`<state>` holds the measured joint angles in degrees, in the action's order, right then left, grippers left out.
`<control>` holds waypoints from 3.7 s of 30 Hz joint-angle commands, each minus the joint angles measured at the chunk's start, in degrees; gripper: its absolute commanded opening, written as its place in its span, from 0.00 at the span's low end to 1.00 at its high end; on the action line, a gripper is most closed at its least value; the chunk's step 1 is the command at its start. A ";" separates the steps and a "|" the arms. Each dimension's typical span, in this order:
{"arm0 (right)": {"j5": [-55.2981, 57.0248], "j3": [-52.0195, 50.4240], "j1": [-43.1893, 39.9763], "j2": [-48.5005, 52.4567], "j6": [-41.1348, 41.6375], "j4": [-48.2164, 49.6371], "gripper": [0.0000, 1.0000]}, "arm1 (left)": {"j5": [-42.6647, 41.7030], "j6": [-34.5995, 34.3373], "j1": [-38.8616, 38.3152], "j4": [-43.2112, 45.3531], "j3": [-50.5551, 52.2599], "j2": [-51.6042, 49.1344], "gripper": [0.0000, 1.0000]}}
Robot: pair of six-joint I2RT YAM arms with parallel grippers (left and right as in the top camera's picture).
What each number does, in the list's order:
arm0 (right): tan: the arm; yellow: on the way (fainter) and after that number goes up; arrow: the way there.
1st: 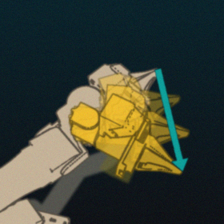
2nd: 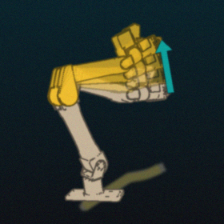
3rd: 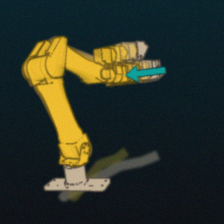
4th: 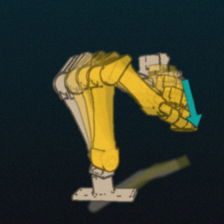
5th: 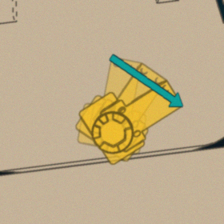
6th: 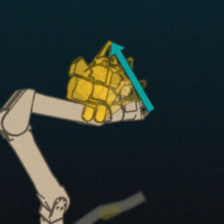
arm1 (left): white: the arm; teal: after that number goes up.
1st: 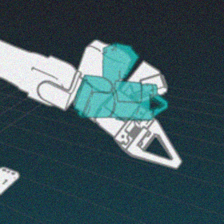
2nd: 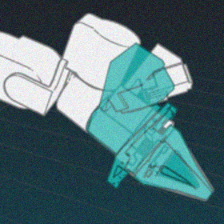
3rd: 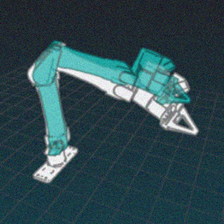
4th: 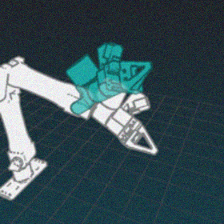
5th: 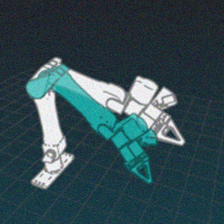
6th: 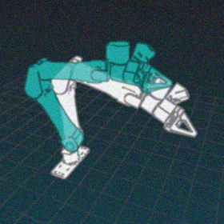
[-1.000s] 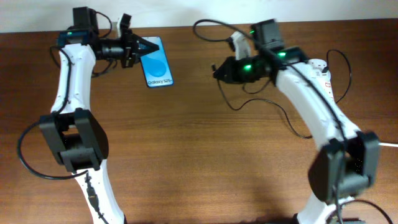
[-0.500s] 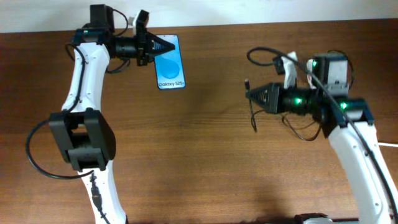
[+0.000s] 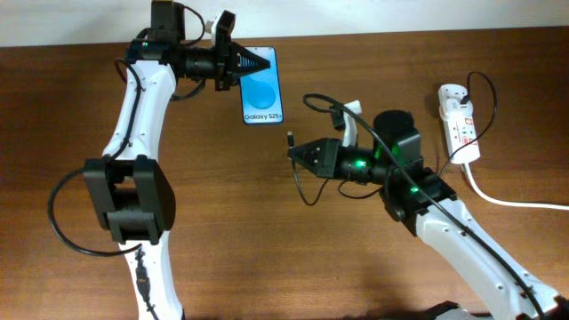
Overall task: Plug charger to phone and switch on socket
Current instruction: 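Lift the USB-C plug with the right gripper up to the phone's bottom port, then push the USB-C plug upward into the phone's port with the right gripper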
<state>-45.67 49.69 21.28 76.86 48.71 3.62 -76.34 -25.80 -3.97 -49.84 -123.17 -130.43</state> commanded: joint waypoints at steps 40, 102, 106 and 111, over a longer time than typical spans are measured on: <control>2.45 0.00 1.95 3.89 6.23 8.20 0.04 | 0.57 -10.01 -4.98 5.64 -0.61 0.35 0.00; 4.63 0.00 -1.11 3.89 5.79 9.53 0.04 | -1.97 -9.31 -7.48 5.27 -0.61 0.35 0.00; 5.62 0.00 -1.44 3.89 5.81 10.40 0.04 | -4.57 -7.30 -7.67 5.20 -0.61 0.35 0.00; 5.79 0.02 -2.82 3.89 5.81 10.60 0.04 | -5.57 -4.17 -8.52 3.30 -0.61 0.35 0.00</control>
<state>-45.34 49.28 20.97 80.75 55.24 12.43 -75.22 -33.01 -10.13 -44.31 -123.17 -130.43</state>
